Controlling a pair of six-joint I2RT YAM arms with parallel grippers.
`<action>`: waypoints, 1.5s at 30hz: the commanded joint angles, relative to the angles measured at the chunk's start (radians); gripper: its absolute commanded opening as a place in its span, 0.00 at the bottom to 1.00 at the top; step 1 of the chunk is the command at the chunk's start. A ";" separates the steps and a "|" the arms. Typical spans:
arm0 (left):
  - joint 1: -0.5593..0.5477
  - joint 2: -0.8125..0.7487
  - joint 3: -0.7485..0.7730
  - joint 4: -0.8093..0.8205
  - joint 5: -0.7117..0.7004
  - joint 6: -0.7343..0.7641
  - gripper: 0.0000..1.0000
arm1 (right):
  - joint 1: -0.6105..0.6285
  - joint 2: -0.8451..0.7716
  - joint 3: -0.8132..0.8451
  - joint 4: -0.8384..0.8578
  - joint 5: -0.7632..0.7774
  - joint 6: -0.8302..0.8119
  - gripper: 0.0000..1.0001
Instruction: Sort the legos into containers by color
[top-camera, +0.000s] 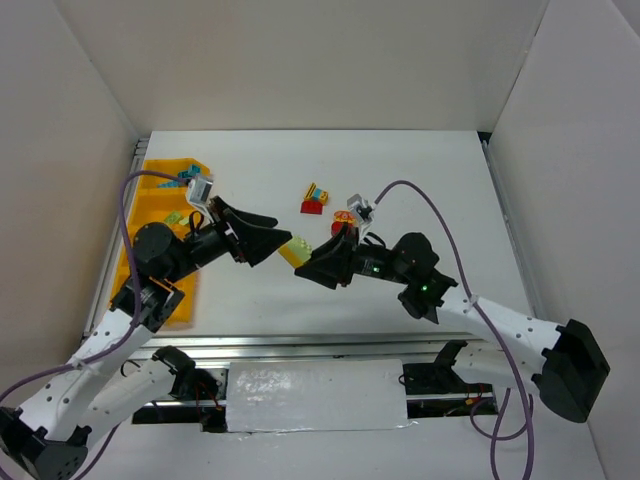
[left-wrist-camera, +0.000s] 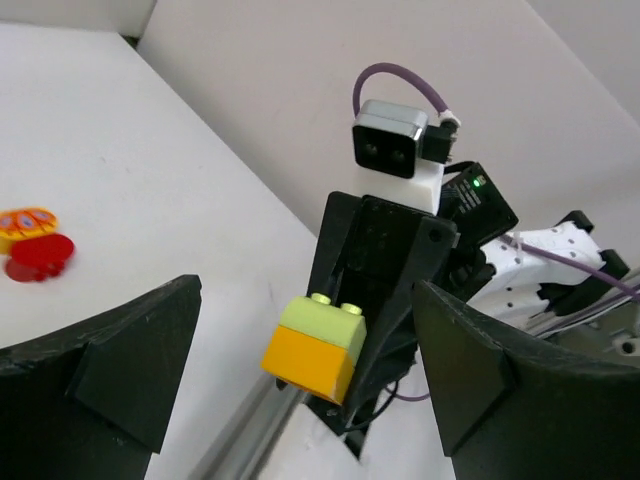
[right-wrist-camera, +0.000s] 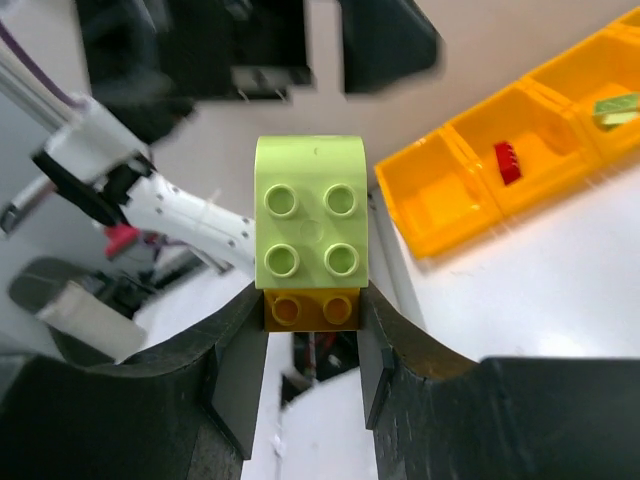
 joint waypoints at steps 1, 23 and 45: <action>-0.004 -0.019 0.150 -0.245 -0.006 0.244 1.00 | -0.082 -0.060 0.062 -0.182 -0.175 -0.143 0.00; -0.017 0.233 0.257 -0.439 0.567 0.493 0.94 | -0.079 0.090 0.510 -1.219 -0.363 -0.630 0.00; -0.116 0.250 0.278 -0.465 0.493 0.522 0.72 | -0.009 0.139 0.579 -1.285 -0.303 -0.653 0.00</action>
